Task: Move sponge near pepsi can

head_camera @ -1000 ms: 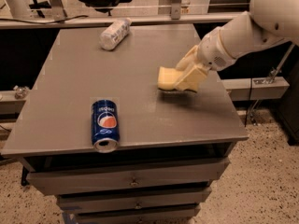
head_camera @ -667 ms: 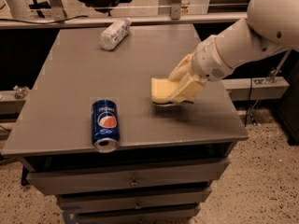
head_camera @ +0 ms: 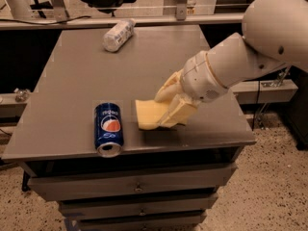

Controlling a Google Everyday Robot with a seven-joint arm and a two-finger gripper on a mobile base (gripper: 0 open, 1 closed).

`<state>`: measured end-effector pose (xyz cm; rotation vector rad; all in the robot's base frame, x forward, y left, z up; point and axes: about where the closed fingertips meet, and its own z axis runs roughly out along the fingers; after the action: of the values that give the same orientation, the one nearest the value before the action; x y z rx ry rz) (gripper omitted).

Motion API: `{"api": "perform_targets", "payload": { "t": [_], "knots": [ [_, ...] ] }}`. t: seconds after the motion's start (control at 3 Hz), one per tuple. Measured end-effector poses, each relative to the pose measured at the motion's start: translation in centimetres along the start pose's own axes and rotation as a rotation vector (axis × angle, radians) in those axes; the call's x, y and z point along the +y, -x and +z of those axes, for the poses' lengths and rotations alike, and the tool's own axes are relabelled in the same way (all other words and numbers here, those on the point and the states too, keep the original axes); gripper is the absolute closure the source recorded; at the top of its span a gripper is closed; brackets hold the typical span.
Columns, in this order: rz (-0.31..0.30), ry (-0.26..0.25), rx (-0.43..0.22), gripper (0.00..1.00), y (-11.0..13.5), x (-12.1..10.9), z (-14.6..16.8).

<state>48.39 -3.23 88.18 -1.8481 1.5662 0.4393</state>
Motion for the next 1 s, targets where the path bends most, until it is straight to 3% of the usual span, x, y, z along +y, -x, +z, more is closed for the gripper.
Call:
{"api": "perform_targets", "payload": {
  "t": [0.33, 0.67, 1.0],
  "knots": [
    [-0.037, 0.047, -0.019, 1.0, 1.4, 2.5, 1.88],
    [-0.043, 0.047, -0.018, 1.0, 1.46, 2.65, 2.49],
    [-0.038, 0.047, -0.014, 0.84, 1.35, 2.48, 2.86]
  ]
}}
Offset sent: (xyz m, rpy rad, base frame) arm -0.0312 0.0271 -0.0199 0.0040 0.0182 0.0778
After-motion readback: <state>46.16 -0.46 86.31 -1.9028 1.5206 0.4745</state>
